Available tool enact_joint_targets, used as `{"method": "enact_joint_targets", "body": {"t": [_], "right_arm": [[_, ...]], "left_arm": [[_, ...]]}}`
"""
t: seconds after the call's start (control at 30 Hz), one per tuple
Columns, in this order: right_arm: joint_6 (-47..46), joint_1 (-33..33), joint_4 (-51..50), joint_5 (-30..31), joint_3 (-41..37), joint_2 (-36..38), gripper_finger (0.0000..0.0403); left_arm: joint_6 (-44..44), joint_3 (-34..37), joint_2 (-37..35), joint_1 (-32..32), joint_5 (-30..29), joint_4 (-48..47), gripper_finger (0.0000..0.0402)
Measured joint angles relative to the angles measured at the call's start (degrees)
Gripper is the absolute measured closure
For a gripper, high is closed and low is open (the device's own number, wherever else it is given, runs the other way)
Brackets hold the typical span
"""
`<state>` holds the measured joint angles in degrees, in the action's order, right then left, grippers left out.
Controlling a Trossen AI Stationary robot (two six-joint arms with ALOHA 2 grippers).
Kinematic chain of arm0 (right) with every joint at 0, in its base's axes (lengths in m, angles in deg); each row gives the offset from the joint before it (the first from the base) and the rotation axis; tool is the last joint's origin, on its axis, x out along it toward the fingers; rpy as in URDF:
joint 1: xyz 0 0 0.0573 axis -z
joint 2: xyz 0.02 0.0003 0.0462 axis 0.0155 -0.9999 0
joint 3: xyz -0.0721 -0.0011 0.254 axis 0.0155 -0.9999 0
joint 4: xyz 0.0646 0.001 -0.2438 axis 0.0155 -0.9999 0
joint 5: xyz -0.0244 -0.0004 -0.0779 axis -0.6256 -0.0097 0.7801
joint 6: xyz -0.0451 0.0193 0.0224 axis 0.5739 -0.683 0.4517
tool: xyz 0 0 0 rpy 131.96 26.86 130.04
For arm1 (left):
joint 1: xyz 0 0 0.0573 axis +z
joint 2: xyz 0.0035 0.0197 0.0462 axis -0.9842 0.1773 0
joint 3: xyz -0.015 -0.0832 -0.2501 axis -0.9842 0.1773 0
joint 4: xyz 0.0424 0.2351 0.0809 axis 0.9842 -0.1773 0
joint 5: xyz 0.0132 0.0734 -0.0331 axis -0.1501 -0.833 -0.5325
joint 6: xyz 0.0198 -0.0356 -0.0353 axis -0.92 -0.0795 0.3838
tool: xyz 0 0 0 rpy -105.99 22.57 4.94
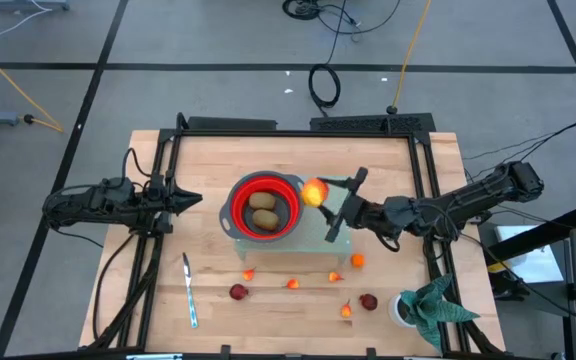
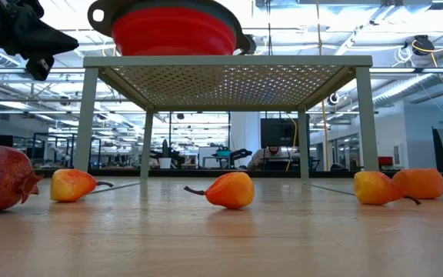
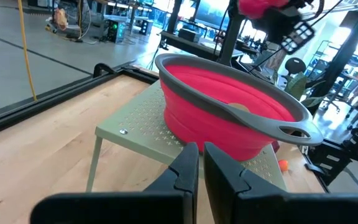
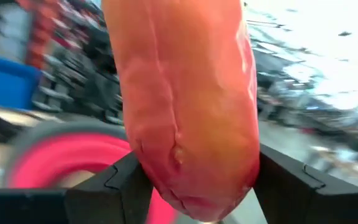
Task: Pick & Place Fruit
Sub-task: Put the mango fruit into the strainer
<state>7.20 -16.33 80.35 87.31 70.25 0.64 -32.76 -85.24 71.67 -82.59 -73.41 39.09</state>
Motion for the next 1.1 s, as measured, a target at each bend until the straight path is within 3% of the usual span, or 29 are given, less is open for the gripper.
{"method": "enact_joint_targets", "body": {"t": [0.6,0.83,1.1], "right_arm": [[44.14,0.0,3.51,34.36,0.02,0.0,0.0179],[43.12,0.0,3.73,34.13,0.02,0.0,0.018],[27.9,-0.02,13.68,32.63,0.04,0.0,0.018]], "left_arm": [[0.08,0.0,0.0,0.0,-0.02,-0.01,0.0378],[0.08,0.02,0.0,-0.01,-0.02,-0.01,0.0378],[1.48,0.02,0.0,-0.02,-0.04,-0.01,0.0378]]}}
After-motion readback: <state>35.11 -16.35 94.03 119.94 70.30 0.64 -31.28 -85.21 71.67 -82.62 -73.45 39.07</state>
